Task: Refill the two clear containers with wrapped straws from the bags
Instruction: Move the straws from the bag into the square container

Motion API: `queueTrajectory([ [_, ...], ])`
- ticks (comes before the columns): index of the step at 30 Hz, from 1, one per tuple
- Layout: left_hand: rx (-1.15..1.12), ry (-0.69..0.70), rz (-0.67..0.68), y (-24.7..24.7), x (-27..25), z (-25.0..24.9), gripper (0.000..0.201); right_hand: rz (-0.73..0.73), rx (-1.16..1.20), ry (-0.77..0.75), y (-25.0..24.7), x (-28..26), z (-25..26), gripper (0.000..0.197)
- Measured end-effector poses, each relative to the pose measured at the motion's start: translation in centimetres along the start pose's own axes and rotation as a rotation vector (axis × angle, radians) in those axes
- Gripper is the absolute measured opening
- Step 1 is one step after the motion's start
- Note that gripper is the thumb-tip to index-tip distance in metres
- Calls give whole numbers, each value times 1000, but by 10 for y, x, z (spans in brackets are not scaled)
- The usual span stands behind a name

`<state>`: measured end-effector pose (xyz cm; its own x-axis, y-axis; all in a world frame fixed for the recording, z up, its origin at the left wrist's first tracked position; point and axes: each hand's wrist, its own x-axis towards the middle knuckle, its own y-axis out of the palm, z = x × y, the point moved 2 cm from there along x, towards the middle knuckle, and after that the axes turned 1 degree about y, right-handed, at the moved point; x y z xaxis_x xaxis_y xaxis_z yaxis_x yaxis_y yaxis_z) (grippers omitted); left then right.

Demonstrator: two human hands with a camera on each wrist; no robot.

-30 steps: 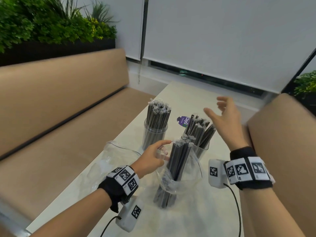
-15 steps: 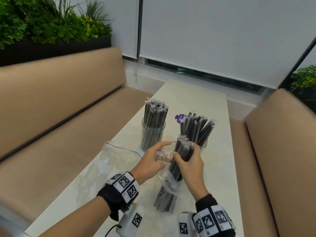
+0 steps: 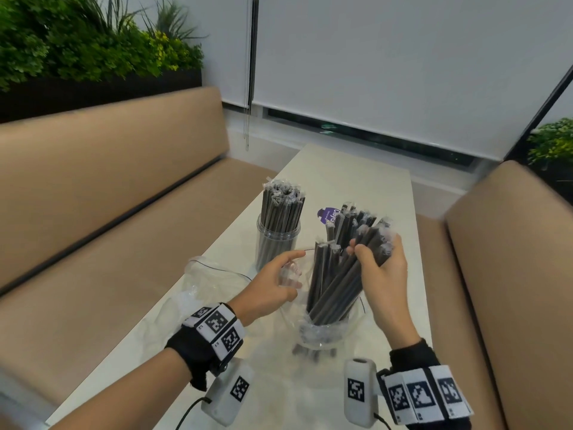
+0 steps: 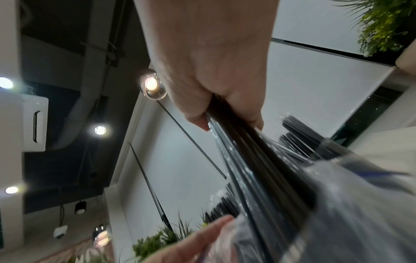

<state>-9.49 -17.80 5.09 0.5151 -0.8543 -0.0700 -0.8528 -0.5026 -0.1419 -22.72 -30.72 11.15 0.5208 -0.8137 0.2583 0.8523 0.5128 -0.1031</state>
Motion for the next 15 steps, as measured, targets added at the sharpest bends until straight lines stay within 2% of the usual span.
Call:
queueTrajectory([
  [5, 16, 27, 36, -5, -2, -9, 76, -37, 81, -70, -15, 18, 48, 20],
  [8, 15, 31, 41, -6, -3, -9, 76, -41, 165, -187, -30, 37, 90, 23],
  [11, 23, 30, 38, -7, -3, -7, 76, -96, 258, -291, -50, 60, 125, 15],
  [15, 2, 22, 37, -8, -4, -6, 75, -254, 417, -353, -60, 94, 139, 35],
])
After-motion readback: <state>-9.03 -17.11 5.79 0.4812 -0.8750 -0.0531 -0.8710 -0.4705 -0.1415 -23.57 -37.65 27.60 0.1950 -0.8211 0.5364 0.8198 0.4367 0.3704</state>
